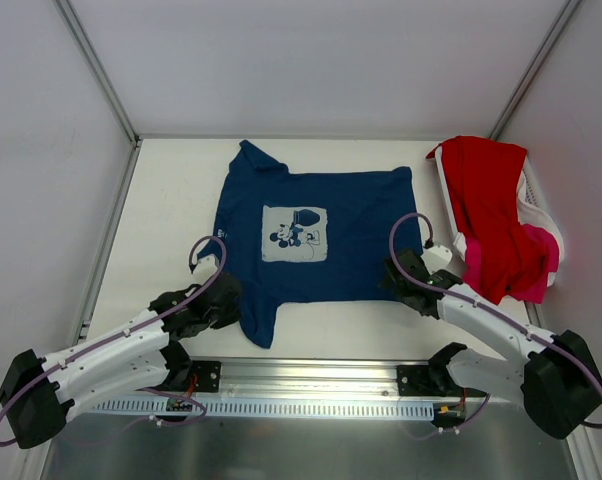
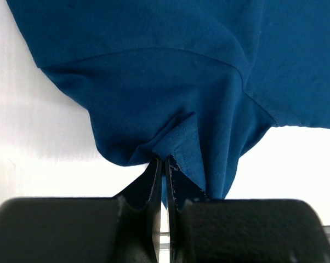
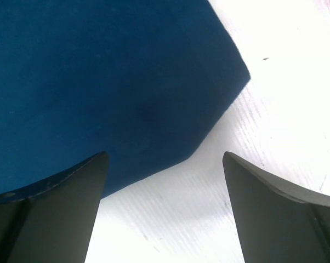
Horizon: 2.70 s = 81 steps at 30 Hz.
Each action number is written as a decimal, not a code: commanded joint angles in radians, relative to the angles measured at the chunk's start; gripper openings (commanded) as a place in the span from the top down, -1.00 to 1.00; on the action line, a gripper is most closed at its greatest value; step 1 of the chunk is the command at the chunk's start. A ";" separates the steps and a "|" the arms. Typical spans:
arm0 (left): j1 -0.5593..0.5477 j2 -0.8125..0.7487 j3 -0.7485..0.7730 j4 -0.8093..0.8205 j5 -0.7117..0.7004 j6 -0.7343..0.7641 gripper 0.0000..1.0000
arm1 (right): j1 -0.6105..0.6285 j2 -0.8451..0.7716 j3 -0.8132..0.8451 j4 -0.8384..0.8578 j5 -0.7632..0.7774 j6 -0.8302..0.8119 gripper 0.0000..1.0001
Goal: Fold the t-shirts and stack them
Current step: Flatten the tshirt out, then fold the tshirt
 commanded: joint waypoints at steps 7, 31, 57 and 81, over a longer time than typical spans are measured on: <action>-0.012 -0.026 0.020 -0.012 -0.024 -0.005 1.00 | -0.117 0.094 -0.091 0.176 -0.133 -0.019 -0.72; -0.012 -0.006 0.163 -0.037 -0.056 0.099 1.00 | -0.142 -0.201 -0.120 -0.076 -0.179 -0.021 0.99; 0.287 0.253 0.416 0.078 -0.137 0.415 1.00 | -0.165 -0.031 0.120 -0.091 -0.010 -0.115 0.99; 0.459 0.659 0.689 0.287 -0.064 0.506 1.00 | -0.306 0.426 0.502 -0.034 0.005 -0.208 0.99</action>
